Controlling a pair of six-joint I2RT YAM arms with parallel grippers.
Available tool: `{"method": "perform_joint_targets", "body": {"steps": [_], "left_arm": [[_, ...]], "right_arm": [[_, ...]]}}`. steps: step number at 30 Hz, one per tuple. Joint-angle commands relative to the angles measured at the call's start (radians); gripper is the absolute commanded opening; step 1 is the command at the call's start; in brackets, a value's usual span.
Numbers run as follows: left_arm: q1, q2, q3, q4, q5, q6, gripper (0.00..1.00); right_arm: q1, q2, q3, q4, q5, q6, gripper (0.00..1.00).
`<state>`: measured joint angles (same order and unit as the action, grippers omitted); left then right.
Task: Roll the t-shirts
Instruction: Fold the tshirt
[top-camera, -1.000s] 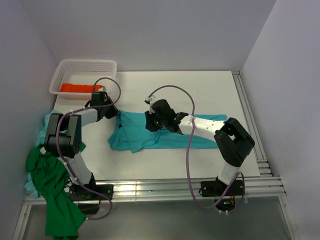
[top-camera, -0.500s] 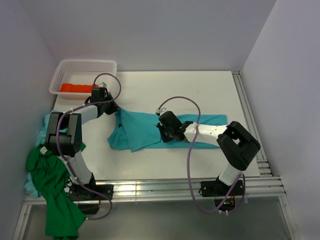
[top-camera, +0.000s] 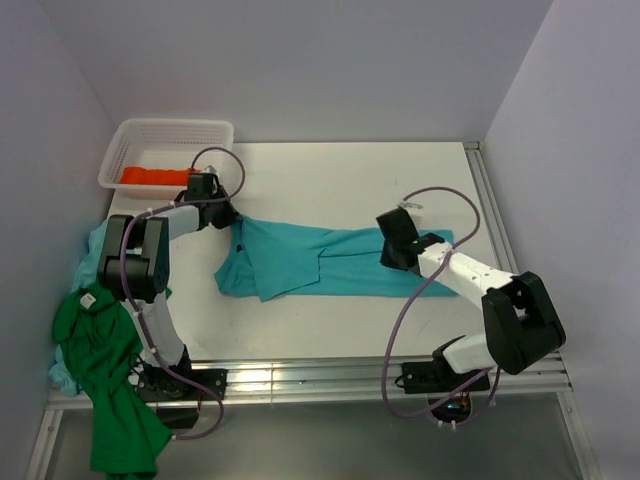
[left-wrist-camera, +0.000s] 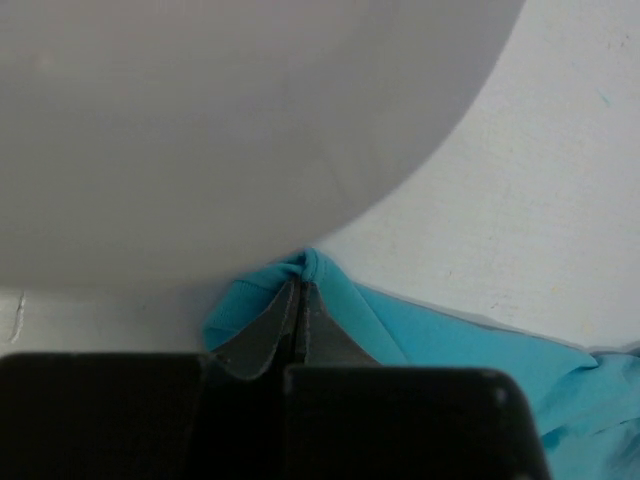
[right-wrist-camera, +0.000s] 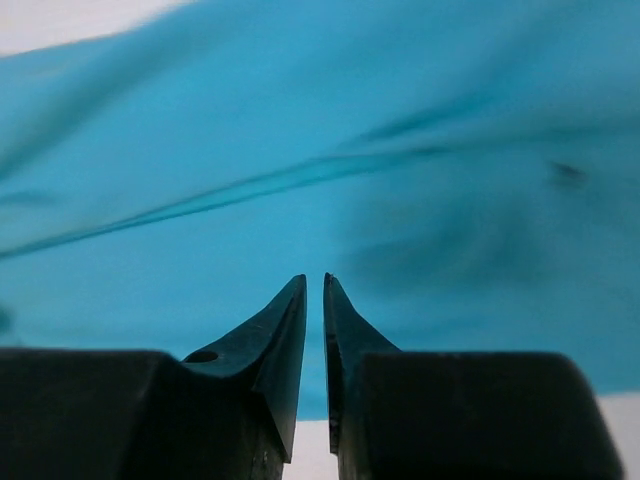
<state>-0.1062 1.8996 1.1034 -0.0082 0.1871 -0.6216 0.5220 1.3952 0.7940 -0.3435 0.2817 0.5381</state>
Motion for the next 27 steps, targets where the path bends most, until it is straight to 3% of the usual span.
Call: {"method": "perform_joint_targets", "body": {"steps": [1, 7, 16, 19, 27], "left_arm": [[0.002, 0.035, 0.067, 0.011, -0.005, 0.013, 0.0], [0.0, 0.098, 0.154, -0.024, 0.009, 0.008, 0.0], [-0.02, 0.234, 0.374, -0.119, 0.011, 0.022, 0.0], [-0.027, 0.271, 0.438, -0.148, 0.009, 0.028, 0.0], [-0.066, 0.308, 0.527, -0.188, -0.017, 0.027, 0.0]], "right_arm": [[-0.1, -0.047, -0.065, -0.083, 0.054, 0.112, 0.19], [-0.054, -0.01, -0.093, -0.149, 0.069, 0.167, 0.13], [0.032, 0.125, 0.008, -0.29, 0.151, 0.227, 0.06], [0.107, 0.159, 0.013, -0.289, 0.139, 0.234, 0.0], [0.318, 0.133, 0.039, -0.339, 0.082, 0.289, 0.0]]}}
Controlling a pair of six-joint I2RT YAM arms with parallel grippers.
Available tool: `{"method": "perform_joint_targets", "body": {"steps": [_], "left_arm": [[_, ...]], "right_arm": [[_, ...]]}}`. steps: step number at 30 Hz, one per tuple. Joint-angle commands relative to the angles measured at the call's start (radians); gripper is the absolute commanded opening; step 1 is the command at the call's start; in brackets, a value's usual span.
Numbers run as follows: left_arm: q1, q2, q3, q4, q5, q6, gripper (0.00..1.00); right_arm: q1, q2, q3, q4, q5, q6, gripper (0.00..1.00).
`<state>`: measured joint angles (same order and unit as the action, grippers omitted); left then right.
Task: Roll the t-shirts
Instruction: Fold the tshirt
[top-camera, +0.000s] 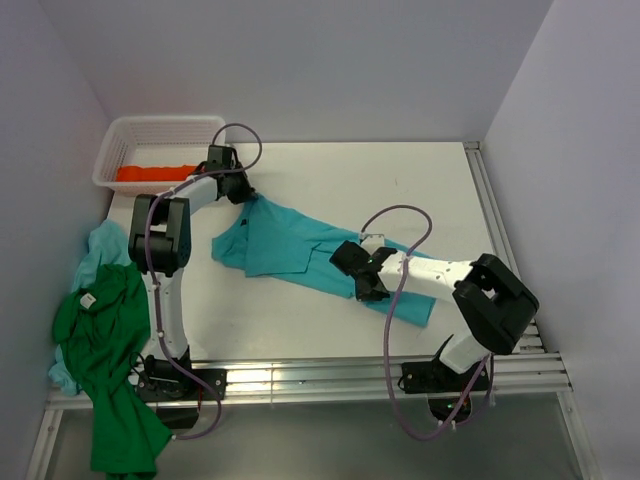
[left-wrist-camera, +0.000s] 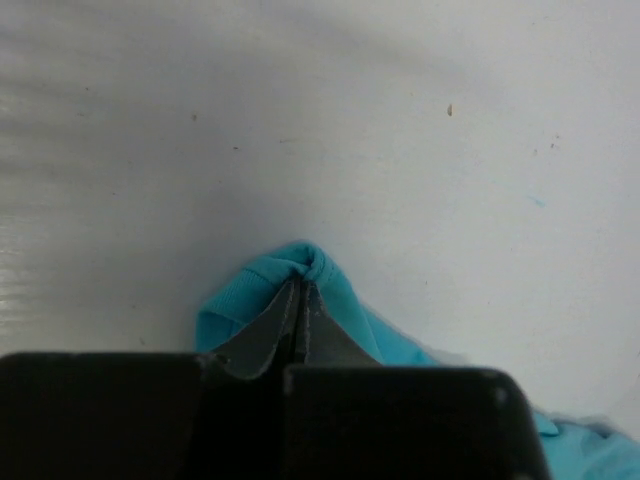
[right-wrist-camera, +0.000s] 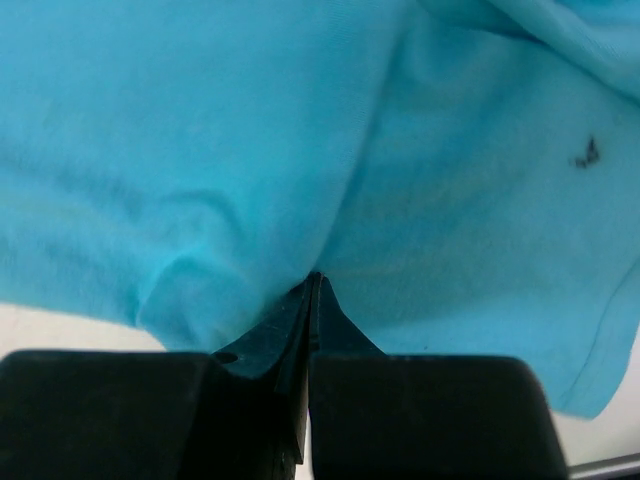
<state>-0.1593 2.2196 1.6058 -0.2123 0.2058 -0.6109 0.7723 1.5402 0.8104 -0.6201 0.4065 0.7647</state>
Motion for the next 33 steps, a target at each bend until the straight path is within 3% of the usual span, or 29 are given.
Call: {"method": "perform_joint_targets", "body": {"steps": [1, 4, 8, 11, 19, 27, 33], "left_arm": [[-0.016, -0.021, 0.01, 0.034, -0.04, 0.01, 0.0], [-0.028, -0.025, 0.008, 0.055, -0.019, 0.01, 0.0], [-0.069, 0.049, 0.157, 0.013, -0.017, 0.039, 0.0], [-0.089, 0.089, 0.21, 0.062, 0.07, 0.017, 0.0], [-0.143, 0.251, 0.456, 0.013, 0.112, 0.007, 0.0], [-0.134, 0.314, 0.546, 0.065, 0.053, -0.027, 0.0], [-0.086, 0.408, 0.658, 0.109, 0.087, -0.116, 0.0]], "right_arm": [[0.082, -0.018, 0.027, -0.072, -0.043, 0.073, 0.0], [0.151, -0.037, 0.041, -0.099, -0.047, 0.102, 0.0], [0.254, -0.016, 0.09, -0.122, -0.067, 0.148, 0.0], [0.332, 0.055, 0.157, -0.132, -0.071, 0.165, 0.0], [0.463, 0.204, 0.429, -0.293, 0.009, 0.154, 0.0], [0.371, 0.077, 0.424, -0.192, 0.002, 0.021, 0.03], [0.159, 0.029, 0.394, -0.122, -0.04, -0.085, 0.03]]}}
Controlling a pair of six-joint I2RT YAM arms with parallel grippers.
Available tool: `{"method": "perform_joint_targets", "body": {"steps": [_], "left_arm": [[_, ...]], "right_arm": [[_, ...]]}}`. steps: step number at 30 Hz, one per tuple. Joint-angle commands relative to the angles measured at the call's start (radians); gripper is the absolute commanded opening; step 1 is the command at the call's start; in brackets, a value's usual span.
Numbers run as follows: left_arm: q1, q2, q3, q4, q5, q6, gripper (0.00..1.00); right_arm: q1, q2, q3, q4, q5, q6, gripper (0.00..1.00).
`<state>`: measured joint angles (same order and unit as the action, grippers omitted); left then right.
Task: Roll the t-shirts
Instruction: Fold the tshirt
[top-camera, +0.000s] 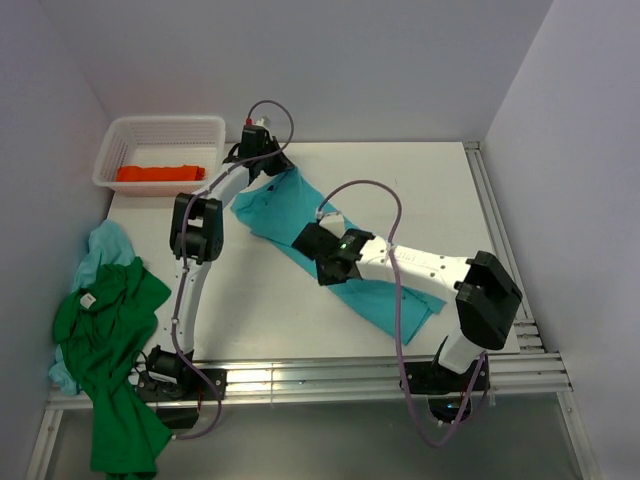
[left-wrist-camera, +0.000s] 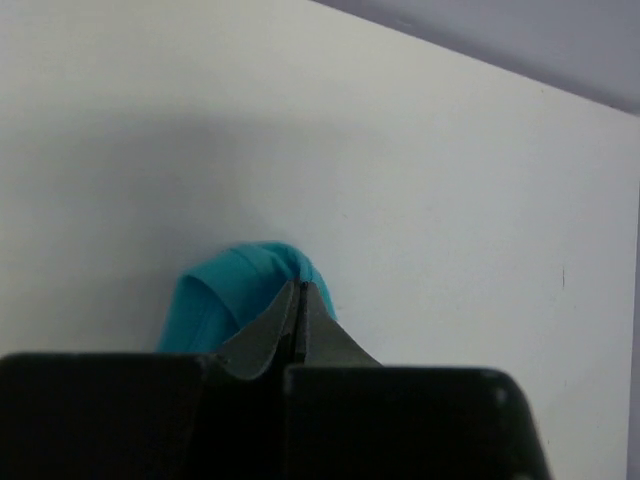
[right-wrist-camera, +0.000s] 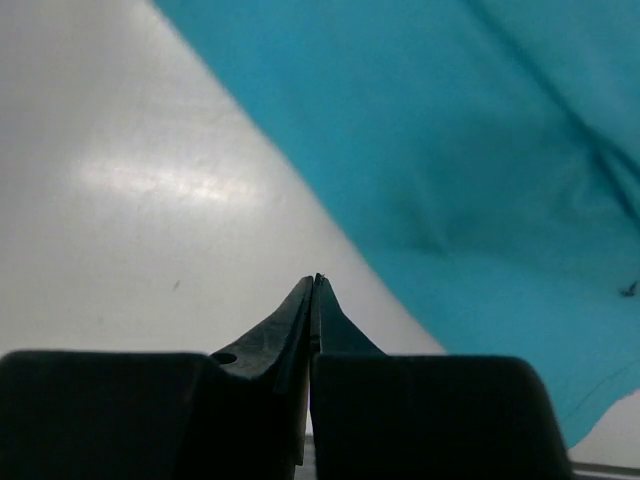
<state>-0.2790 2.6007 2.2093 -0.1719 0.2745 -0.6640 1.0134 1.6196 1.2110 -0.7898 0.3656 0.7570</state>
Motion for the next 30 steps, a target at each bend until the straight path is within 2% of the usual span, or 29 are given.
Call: {"method": "perform_joint_targets", "body": {"steps": [1, 5, 9, 15, 23, 30], "left_arm": [[0.041, 0.032, 0.056, 0.086, 0.026, -0.074, 0.0], [0.069, 0.035, 0.056, 0.162, 0.014, -0.089, 0.0], [0.072, 0.042, 0.055, 0.256, 0.018, -0.1, 0.0], [0.07, 0.059, 0.078, 0.282, 0.029, -0.128, 0.0], [0.07, 0.056, 0.063, 0.308, 0.035, -0.137, 0.0], [0.067, 0.042, 0.047, 0.305, 0.028, -0.118, 0.0]], "right_arm": [[-0.105, -0.053, -0.019, 0.057, -0.007, -0.09, 0.04], [-0.188, -0.04, -0.059, 0.037, 0.013, -0.119, 0.05], [-0.191, -0.024, -0.135, 0.037, 0.035, -0.116, 0.05], [-0.191, -0.003, -0.22, 0.06, 0.039, -0.078, 0.03], [-0.193, 0.071, -0.217, 0.006, 0.154, -0.005, 0.0], [-0.188, 0.111, -0.237, 0.029, 0.098, -0.034, 0.0]]}}
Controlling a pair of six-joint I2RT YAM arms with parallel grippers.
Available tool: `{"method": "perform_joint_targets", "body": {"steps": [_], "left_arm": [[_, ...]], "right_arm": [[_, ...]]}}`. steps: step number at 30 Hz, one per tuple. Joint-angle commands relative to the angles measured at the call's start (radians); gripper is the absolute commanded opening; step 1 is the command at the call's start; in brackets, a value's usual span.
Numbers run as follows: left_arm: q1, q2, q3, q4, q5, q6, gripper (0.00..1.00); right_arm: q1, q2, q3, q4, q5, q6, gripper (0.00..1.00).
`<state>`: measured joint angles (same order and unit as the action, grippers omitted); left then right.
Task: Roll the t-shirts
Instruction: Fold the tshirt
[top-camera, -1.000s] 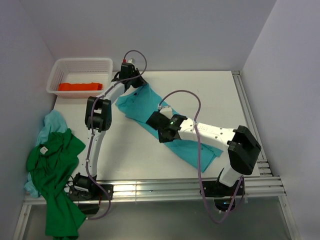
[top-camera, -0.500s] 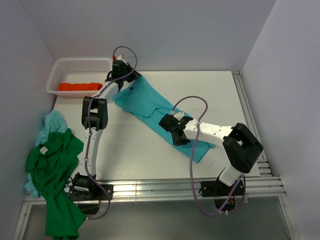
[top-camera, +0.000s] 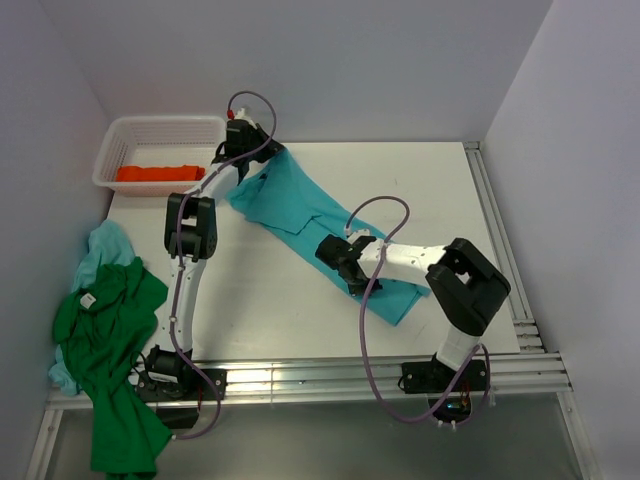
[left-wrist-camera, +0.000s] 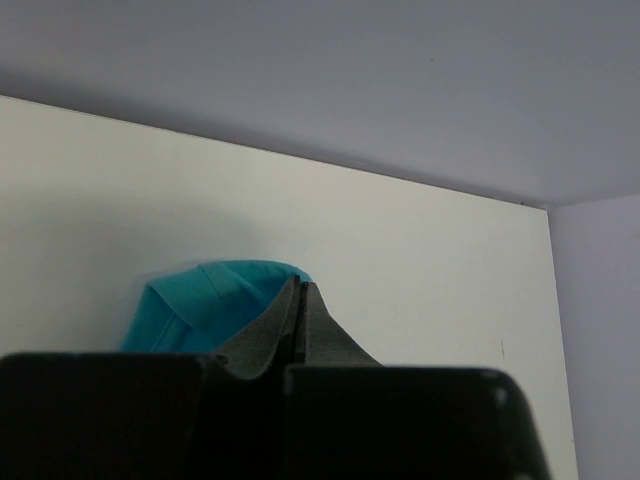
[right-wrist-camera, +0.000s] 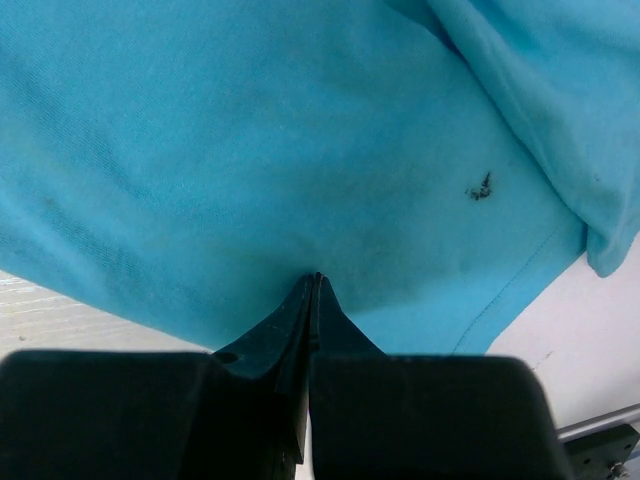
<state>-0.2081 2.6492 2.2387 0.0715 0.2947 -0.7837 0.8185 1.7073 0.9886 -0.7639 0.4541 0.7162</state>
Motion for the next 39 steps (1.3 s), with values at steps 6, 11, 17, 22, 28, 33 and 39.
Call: {"method": "perform_joint_targets", "body": {"steps": [6, 11, 17, 22, 28, 33, 39], "left_arm": [[-0.01, -0.008, 0.01, 0.048, -0.012, 0.003, 0.0], [-0.016, -0.014, 0.007, 0.039, -0.017, 0.009, 0.0], [-0.033, -0.028, 0.01, 0.024, -0.014, 0.023, 0.0], [-0.057, -0.032, 0.03, 0.016, -0.015, 0.024, 0.0], [-0.057, -0.077, -0.034, 0.027, -0.049, 0.02, 0.33], [-0.025, -0.115, -0.062, 0.011, -0.031, 0.009, 0.8], [-0.008, -0.268, -0.181, -0.032, -0.084, 0.084, 0.99]], "right_arm": [[0.077, 0.002, -0.034, 0.041, -0.087, -0.046, 0.0], [0.215, -0.032, 0.008, 0.012, -0.192, -0.106, 0.0], [0.379, 0.023, 0.206, -0.028, -0.275, -0.097, 0.0], [0.423, 0.104, 0.399, -0.028, -0.301, -0.11, 0.0], [0.317, -0.039, 0.312, -0.005, -0.265, -0.123, 0.05], [0.154, -0.164, 0.208, 0.067, -0.279, -0.178, 0.14], [-0.074, -0.246, 0.143, 0.181, -0.321, -0.231, 0.38]]}}
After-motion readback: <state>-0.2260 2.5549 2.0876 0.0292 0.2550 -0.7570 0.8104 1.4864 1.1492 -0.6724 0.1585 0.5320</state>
